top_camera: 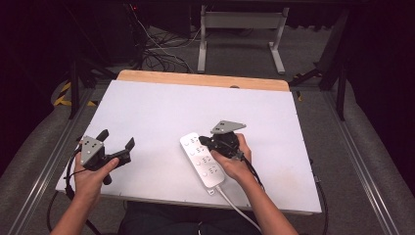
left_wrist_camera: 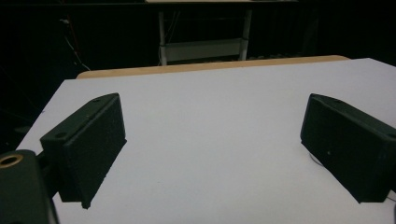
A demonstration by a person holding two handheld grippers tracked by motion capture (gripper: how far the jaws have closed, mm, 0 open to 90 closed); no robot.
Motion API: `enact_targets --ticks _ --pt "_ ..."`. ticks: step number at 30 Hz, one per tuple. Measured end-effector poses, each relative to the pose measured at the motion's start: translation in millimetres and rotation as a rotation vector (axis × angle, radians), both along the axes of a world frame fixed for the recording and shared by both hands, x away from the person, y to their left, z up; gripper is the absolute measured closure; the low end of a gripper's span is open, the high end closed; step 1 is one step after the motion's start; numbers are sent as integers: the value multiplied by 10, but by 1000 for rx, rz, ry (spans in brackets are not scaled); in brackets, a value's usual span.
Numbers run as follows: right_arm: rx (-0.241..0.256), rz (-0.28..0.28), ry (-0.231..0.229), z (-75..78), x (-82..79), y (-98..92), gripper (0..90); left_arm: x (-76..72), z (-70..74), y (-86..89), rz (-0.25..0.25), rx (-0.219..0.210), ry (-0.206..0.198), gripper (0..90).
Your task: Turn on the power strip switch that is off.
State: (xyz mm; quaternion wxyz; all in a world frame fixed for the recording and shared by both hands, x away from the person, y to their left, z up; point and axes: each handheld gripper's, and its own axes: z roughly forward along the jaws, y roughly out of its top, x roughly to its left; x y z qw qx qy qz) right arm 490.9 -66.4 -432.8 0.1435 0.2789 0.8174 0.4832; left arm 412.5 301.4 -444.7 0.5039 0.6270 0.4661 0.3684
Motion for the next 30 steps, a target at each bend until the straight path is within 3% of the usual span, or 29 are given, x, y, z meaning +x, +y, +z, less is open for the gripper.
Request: enact_targets --ticks 8,15,22,30 --pt "126 -82 -57 163 -108 -541 900 7 4 -5 1 -6 -1 73" --pt "242 -187 -152 309 -273 -979 900 14 4 -8 -2 -7 3 73" --pt "297 -271 -215 340 -426 -1263 900 14 7 -4 1 -8 0 73" --pt "339 -318 -269 319 -558 -1471 900 14 12 -3 2 -8 -2 73"
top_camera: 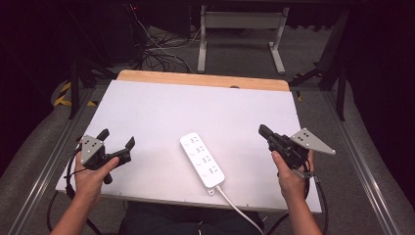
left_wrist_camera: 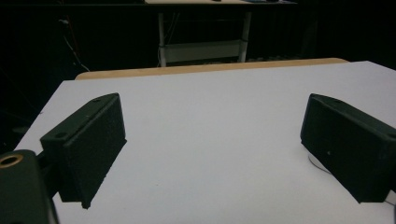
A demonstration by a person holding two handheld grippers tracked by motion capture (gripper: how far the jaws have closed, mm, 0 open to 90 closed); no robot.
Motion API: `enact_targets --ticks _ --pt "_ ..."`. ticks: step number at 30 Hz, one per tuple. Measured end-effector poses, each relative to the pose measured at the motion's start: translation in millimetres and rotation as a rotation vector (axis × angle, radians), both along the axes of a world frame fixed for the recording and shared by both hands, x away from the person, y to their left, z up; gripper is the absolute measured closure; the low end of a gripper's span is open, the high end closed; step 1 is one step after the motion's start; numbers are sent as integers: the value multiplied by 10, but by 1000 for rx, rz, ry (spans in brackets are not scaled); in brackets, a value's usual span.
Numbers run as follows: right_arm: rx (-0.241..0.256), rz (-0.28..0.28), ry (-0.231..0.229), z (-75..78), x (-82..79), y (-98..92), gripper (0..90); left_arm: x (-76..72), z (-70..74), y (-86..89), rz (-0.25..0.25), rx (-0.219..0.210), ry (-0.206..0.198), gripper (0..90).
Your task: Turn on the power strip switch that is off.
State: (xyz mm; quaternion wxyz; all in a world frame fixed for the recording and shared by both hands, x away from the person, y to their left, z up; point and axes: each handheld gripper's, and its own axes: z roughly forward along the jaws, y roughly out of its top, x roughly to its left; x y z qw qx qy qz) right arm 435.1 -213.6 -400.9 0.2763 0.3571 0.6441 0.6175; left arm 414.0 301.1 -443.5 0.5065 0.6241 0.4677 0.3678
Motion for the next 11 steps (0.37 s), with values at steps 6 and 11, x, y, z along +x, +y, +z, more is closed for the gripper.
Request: enact_targets --ticks 6,11 --pt "-6 -17 0 -19 27 -29 900 5 -4 -4 -3 -1 -1 73" --pt "-13 -21 -1 -30 42 -35 900 4 -3 1 -3 4 -1 73"
